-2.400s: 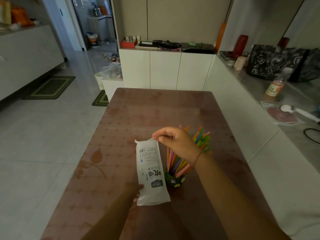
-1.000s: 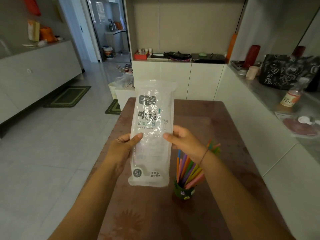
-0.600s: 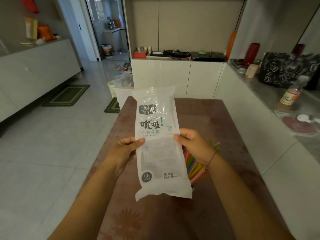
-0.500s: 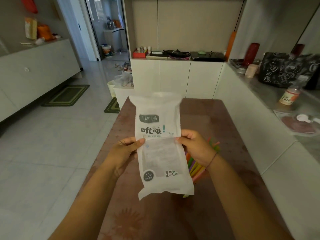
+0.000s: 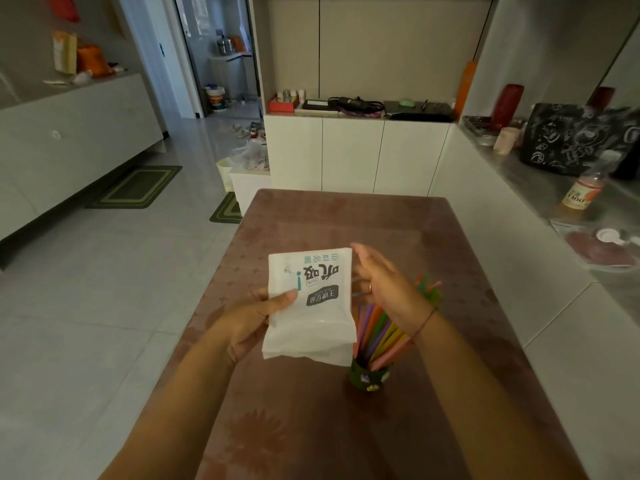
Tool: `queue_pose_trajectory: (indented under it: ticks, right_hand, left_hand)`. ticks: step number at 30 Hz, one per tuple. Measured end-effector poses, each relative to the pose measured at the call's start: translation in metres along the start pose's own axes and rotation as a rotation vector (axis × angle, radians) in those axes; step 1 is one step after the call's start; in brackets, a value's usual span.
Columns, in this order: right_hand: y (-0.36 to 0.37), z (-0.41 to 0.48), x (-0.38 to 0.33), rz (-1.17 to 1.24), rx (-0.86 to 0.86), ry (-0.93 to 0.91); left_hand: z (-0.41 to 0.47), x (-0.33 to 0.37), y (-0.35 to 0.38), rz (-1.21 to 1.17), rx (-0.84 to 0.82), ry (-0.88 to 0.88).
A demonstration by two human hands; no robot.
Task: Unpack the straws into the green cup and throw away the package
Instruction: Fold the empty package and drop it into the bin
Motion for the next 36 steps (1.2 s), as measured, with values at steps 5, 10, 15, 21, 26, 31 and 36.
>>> queue_pose_trajectory:
  ticks: [5, 10, 15, 21, 26, 31, 36]
  right_hand:
    - [0.027, -0.008, 0.013, -0.095, -0.136, 0.042]
    - [0.032, 0.001, 0.005, -0.124, 0.051, -0.074]
    - [0.065, 0.004, -0.007, -0.095, -0.006, -0.106]
    - [0.115, 0.0, 0.014, -0.106, -0.13, 0.058]
    - [0.15, -0.009, 0.04, -0.082, -0.097, 0.08]
    - [0.191, -0.032, 0.082, -0.091, -0.293, 0.3]
    - [0.22, -0.069, 0.118, -0.19, -0.382, 0.279]
  left_hand:
    - [-0.003, 0.007, -0.013, -0.041, 0.102, 0.14]
    - [-0.016, -0.003, -0.028, 0.005, 0.06, 0.089]
    - [-0.029, -0.002, -0.059, -0.018, 0.185, 0.131]
    - [-0.046, 0.001, -0.101, -0.117, 0.318, 0.21]
    - [-0.068, -0.025, -0.134, -0.168, 0.399, 0.181]
    - [-0.107, -0.069, -0.175, -0.24, 0.586, 0.16]
    - [-0.16, -0.129, -0.193, -0.31, 0.742, 0.101]
Point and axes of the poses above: each hand's wrist, its own z-axis towards the middle knuckle, its own y-axis out of the palm, x = y × z, the point moved 7 cm from there along z, towards the middle knuckle, and after that the axes turned 5 degrees about x, right-handed, at the moved point
